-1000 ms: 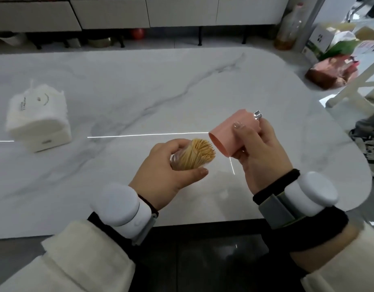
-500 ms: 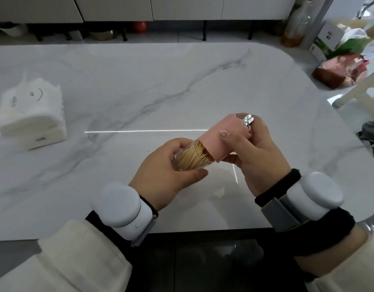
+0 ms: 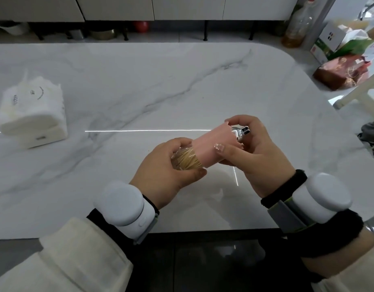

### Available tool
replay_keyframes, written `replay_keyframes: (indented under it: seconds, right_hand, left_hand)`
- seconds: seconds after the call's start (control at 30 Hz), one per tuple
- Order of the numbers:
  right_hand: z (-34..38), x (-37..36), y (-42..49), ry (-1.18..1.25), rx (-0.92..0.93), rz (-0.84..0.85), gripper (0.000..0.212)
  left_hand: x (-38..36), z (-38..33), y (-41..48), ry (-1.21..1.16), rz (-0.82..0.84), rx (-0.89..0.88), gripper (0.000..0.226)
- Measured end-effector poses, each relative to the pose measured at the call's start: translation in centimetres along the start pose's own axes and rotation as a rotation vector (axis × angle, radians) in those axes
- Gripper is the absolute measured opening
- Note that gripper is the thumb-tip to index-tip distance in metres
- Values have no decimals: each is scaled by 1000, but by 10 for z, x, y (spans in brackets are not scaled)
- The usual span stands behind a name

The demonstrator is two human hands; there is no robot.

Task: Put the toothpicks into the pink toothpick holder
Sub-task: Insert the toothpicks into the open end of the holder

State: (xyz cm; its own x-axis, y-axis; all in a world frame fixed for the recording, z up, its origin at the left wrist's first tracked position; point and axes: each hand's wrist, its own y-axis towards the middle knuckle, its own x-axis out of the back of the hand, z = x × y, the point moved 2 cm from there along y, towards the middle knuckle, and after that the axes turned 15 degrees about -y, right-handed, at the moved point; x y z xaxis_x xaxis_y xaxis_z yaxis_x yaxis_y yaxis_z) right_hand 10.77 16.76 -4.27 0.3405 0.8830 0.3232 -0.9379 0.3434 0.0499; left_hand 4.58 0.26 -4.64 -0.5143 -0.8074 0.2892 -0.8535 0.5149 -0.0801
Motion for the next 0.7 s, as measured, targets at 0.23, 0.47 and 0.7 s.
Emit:
replay_keyframes:
  seconds: [0.23,0.47,0.7]
  right_hand:
    - [-3,-1,0,-98,-34,28,46]
    - [-5,-4,-2,-98,-70,58,49]
    - [-5,-5,-2,-99,-94,67,49]
  left_hand:
    - [1,2,2,20,-24,4,46]
    - [1,2,1,20,-13,-19,44]
    - [-2,0,1,-70,3,-36,46]
